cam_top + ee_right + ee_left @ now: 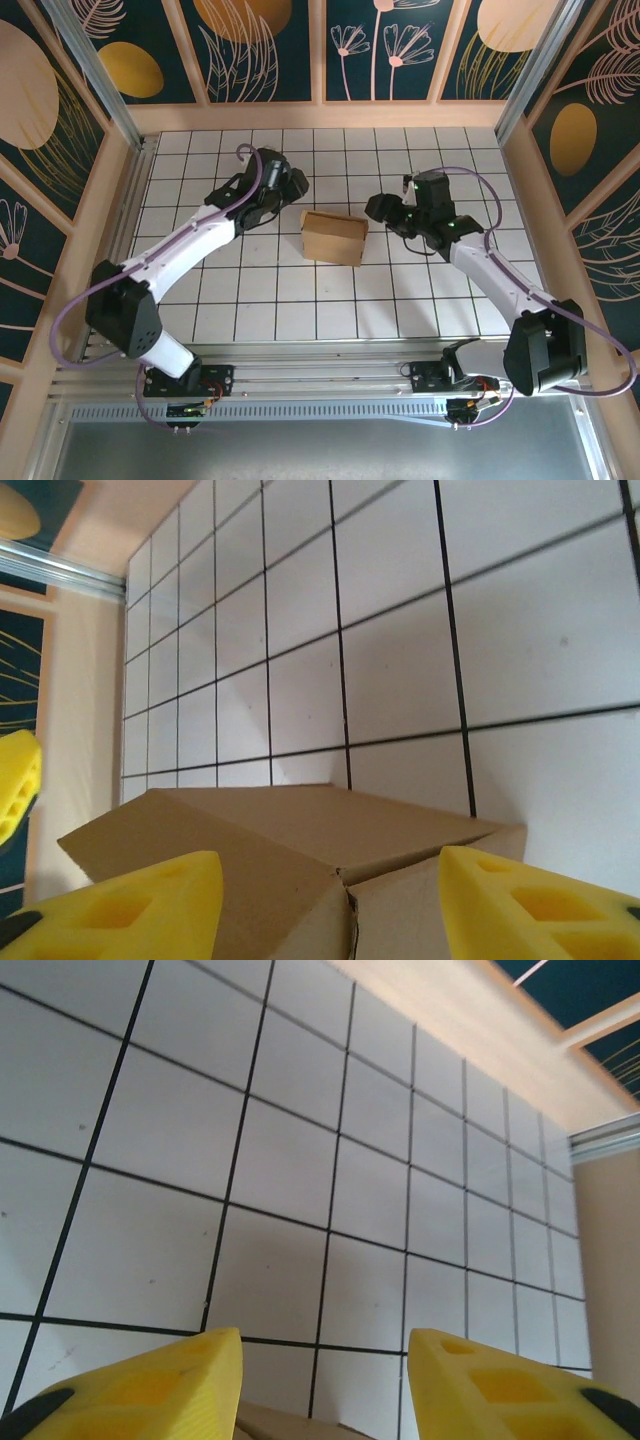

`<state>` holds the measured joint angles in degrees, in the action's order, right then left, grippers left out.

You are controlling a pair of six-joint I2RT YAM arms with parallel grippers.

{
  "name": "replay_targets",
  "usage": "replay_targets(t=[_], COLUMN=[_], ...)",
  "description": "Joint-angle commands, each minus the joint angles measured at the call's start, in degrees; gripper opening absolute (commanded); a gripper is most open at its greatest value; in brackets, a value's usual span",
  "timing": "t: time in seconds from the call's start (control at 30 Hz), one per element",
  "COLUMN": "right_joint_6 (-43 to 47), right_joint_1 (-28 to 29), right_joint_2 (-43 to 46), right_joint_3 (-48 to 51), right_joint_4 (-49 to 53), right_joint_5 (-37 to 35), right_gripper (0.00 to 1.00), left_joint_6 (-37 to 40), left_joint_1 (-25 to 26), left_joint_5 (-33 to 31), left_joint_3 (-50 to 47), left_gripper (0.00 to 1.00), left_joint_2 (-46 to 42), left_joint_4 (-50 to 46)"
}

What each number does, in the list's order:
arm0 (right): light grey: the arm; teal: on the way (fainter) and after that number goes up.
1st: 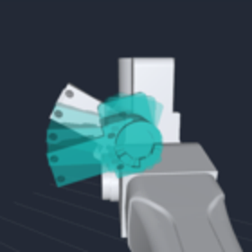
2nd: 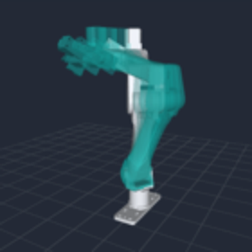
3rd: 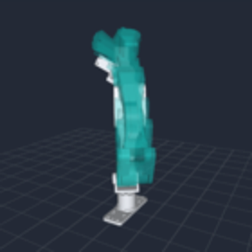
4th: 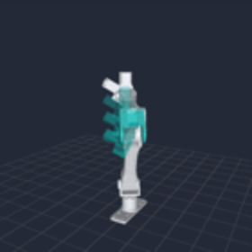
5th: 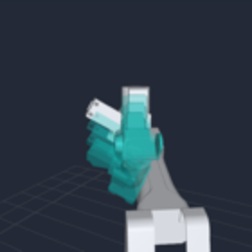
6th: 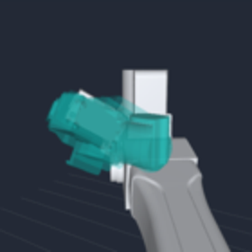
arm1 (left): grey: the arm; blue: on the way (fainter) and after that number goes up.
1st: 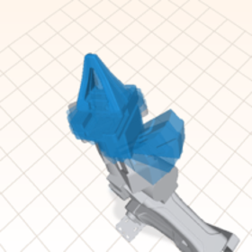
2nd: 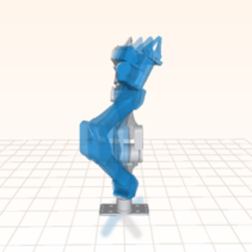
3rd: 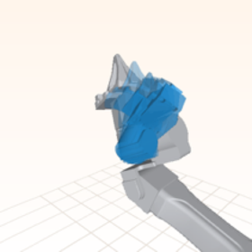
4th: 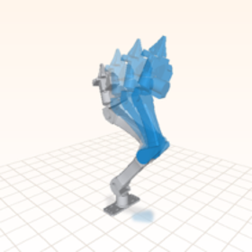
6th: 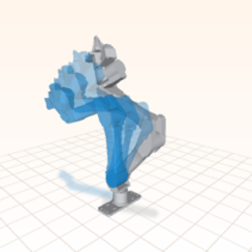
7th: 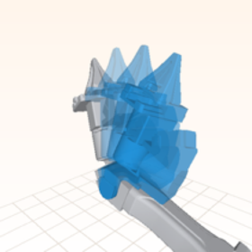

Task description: Fold the paper box

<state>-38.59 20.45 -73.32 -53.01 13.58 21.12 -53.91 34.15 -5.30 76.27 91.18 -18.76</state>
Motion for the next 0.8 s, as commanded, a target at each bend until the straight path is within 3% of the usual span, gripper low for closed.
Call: replay_targets(t=[0.0,0.43,0.77], right_joint_6=[-2.58,-2.77,-2.24], right_joint_1=[0.02,2.23,4.94], right_joint_2=[0.69,2.48,2.07], right_joint_3=[-0.12,5.18,9.92], right_joint_4=[-0.05,-1.05,-2.93], right_joint_5=[2.35,0.9,-5.29], right_gripper=[0.6,0.57,0.55], left_joint_6=[-0.85,-1.96,-3.17], left_joint_1=[-0.15,-0.14,-0.15], left_joint_5=[1.28,14.27,14.26], left_joint_3=[2.18,-11.69,-18.55], left_gripper=[0.45,0.44,0.39], left_joint_2=[1.81,-3.17,-3.38], left_joint_4=[-7.05,6.41,9.1])
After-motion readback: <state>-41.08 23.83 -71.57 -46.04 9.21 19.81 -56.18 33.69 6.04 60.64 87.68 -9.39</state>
